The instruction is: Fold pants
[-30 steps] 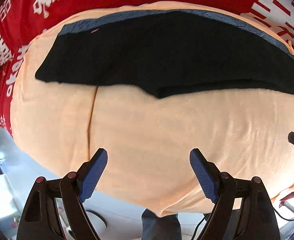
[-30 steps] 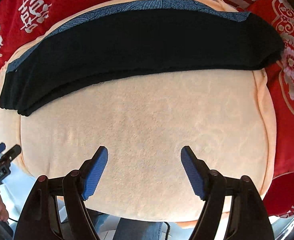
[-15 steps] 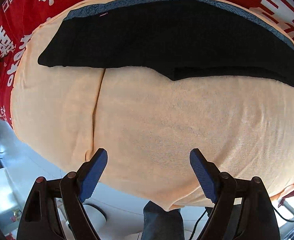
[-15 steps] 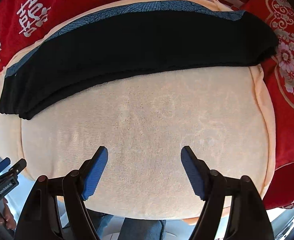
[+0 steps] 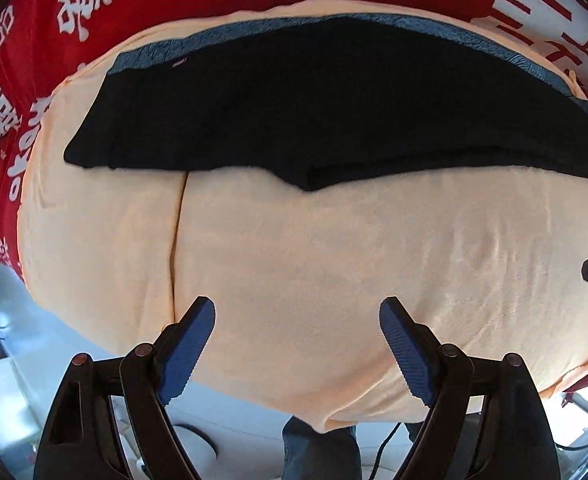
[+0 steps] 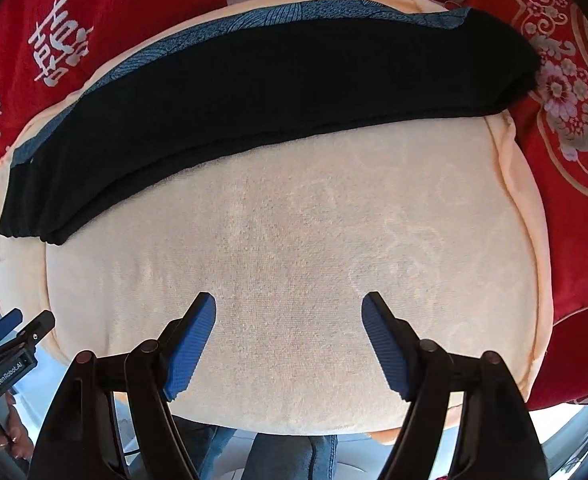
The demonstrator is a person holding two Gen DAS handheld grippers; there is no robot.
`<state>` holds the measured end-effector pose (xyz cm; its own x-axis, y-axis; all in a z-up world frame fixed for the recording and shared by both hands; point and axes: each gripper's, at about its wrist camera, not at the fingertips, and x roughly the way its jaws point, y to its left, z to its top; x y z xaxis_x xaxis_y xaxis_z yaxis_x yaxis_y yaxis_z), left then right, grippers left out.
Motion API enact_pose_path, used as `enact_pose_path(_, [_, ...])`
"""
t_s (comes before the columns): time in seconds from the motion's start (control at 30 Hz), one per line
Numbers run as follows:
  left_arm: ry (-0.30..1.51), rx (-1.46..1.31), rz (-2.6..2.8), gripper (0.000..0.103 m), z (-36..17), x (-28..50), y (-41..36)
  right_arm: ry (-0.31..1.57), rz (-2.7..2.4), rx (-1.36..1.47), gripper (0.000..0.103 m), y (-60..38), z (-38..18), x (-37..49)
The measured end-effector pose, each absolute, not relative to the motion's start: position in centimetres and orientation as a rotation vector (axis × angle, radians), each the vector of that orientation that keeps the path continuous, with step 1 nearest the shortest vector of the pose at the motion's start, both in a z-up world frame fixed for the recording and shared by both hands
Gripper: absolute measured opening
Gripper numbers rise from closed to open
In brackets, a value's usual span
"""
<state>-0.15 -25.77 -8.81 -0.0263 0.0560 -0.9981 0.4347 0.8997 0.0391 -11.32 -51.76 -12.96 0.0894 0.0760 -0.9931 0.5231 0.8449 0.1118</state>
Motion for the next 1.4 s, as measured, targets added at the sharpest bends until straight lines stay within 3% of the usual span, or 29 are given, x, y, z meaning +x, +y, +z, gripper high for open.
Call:
enact_pose_path(0.63, [1.578, 0.464, -0.399, 0.086, -9.3, -0.1, -32.3, 1.454, -0.422, 0.605, 0.078, -56.2, -13.6, -15.4])
enact_pose_path(1.4, [1.571, 0.511, -0.429, 0.086, -9.7, -0.1, -35.0, 1.436, -0.446, 0.644, 0.078, -58.7, -13.6, -16.7])
